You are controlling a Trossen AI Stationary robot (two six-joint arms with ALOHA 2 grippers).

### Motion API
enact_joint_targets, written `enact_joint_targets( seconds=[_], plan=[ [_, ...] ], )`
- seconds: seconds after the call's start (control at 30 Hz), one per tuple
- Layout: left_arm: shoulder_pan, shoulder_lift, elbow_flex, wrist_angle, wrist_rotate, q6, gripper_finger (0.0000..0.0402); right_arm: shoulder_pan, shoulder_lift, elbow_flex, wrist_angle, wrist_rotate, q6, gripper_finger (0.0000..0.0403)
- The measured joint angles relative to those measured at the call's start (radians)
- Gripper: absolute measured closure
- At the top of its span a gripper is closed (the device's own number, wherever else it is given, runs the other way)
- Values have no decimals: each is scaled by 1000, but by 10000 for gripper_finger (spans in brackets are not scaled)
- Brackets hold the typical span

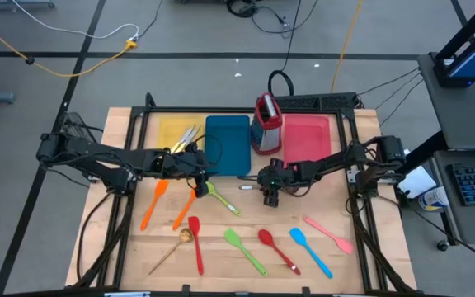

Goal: Pick & Place Kitchen Items
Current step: Put the wooden serving spoon into the blue bin

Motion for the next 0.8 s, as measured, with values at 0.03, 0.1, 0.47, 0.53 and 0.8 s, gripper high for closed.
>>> enact_joint_targets(
  seconds=[0.03, 0.1, 0.47, 0.53, 0.8],
  plan=[
    [0, 0, 0, 0, 0, 0, 270, -1, 0, 0, -1, -11, -1, 212],
    [0, 0, 0, 0, 0, 1, 270, -2, 0, 0, -2, -47, -3, 233],
    [0, 0, 0, -1, 0, 0, 270, -7, -16, -4, 21, -84, -38, 371],
    [0, 0, 0, -1, 0, 1, 270, -7, -30, -6, 23, -85, -19, 371],
    [0, 0, 0, -2, 0, 3, 270, 17, -143, -5, 1, -80, 47, 364]
  ],
)
